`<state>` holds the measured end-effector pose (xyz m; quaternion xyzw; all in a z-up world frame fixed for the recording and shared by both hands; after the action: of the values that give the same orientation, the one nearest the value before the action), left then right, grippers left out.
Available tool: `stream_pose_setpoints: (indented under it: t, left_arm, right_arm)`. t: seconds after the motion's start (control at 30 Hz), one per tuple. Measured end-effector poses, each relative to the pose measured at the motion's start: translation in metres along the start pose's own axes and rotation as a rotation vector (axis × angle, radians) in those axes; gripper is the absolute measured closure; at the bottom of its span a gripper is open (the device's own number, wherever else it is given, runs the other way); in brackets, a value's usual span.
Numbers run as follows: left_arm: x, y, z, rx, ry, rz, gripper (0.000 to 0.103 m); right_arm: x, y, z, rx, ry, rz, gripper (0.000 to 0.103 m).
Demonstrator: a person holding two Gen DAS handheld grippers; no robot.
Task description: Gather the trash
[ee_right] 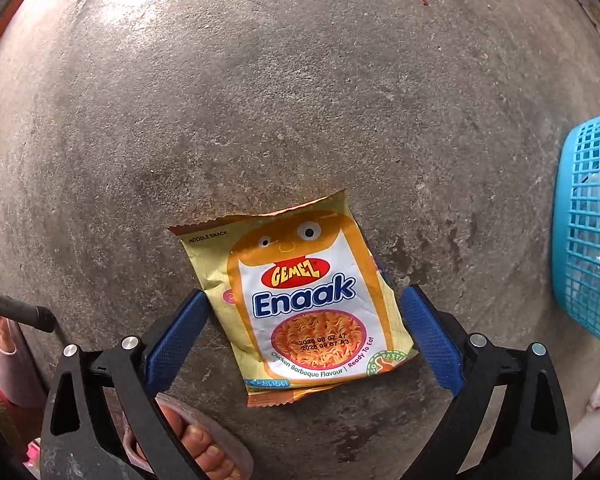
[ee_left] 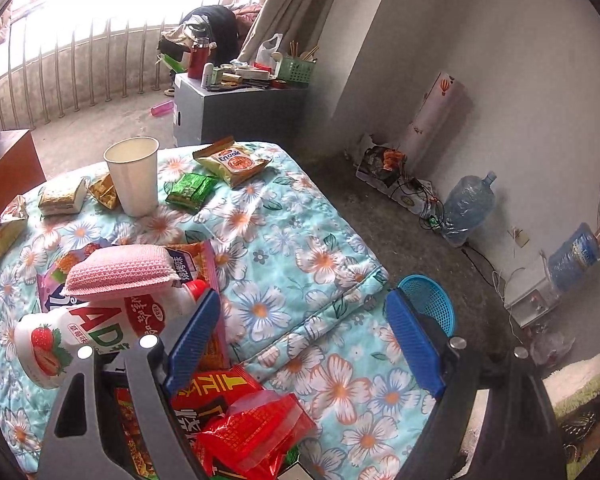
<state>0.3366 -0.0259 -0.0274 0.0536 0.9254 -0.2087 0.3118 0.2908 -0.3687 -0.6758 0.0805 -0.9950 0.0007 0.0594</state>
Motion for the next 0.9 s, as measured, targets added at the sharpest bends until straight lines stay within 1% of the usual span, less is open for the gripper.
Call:
stream_pose_setpoints:
  t: [0.03, 0.13, 0.17, 0.2, 0.23, 0.3, 0.4, 0.47, 0.5, 0.63, 0.77, 0.83, 0.9]
  left_arm:
    - [0.0, 0.001, 0.0, -0.002, -0.002, -0.002, 0.021]
    - [-0.001, 0.007, 0.0, -0.005, -0.006, -0.021, 0.021]
    - [-0.001, 0.008, -0.002, -0.002, -0.011, -0.028, 0.021]
    - [-0.001, 0.01, -0.003, -0.001, -0.017, -0.033, 0.021]
    - [-0.001, 0.011, -0.005, -0.001, -0.023, -0.037, 0.021]
    - [-0.002, 0.013, -0.01, 0.002, -0.037, -0.044, 0.021]
    - [-0.001, 0.016, -0.019, 0.005, -0.06, -0.05, 0.021]
    - [-0.001, 0.017, -0.026, 0.016, -0.073, -0.057, 0.021]
    - [-0.002, 0.017, -0.029, 0.019, -0.08, -0.058, 0.021]
    - [-0.001, 0.019, -0.037, 0.036, -0.104, -0.064, 0.021]
    - [-0.001, 0.019, -0.042, 0.058, -0.12, -0.074, 0.021]
    - [-0.002, 0.018, -0.047, 0.074, -0.131, -0.078, 0.021]
    - [-0.002, 0.016, -0.053, 0.088, -0.147, -0.08, 0.021]
  right_arm:
    - [0.001, -0.001, 0.001, -0.009, -0.001, 0.011, 0.014]
    - [0.001, -0.007, -0.003, -0.014, -0.011, 0.039, 0.028]
    - [0.002, -0.01, -0.005, -0.016, -0.019, 0.051, 0.039]
    - [0.002, -0.014, -0.008, -0.017, -0.025, 0.07, 0.054]
    - [0.002, -0.018, -0.009, -0.025, -0.022, 0.092, 0.058]
    - [0.004, -0.021, -0.008, -0.071, -0.002, 0.132, 0.066]
    - [0.008, -0.027, -0.017, -0.081, -0.011, 0.146, 0.07]
    - [0.01, -0.035, -0.036, -0.099, -0.047, 0.165, 0.071]
    - [0.01, -0.037, -0.049, -0.114, -0.08, 0.177, 0.071]
    - [0.025, -0.053, -0.134, -0.153, -0.279, 0.219, 0.071]
    - [0.045, -0.073, -0.242, -0.131, -0.483, 0.271, 0.071]
    - [0.054, -0.102, -0.292, -0.109, -0.58, 0.325, 0.071]
    - [0.062, -0.14, -0.329, -0.089, -0.656, 0.401, 0.07]
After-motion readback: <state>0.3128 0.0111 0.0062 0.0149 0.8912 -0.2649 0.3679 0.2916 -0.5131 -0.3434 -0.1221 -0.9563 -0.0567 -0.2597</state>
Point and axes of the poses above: each gripper's, at about its wrist camera, not at the fingertips, and z roughly the way its jaws point, y to its left, x to its underside, the point moved 9 cm from there along z, roughly the way its jaws point, and after that the axes turned 7 degrees about -z, right-handed, at the moved point
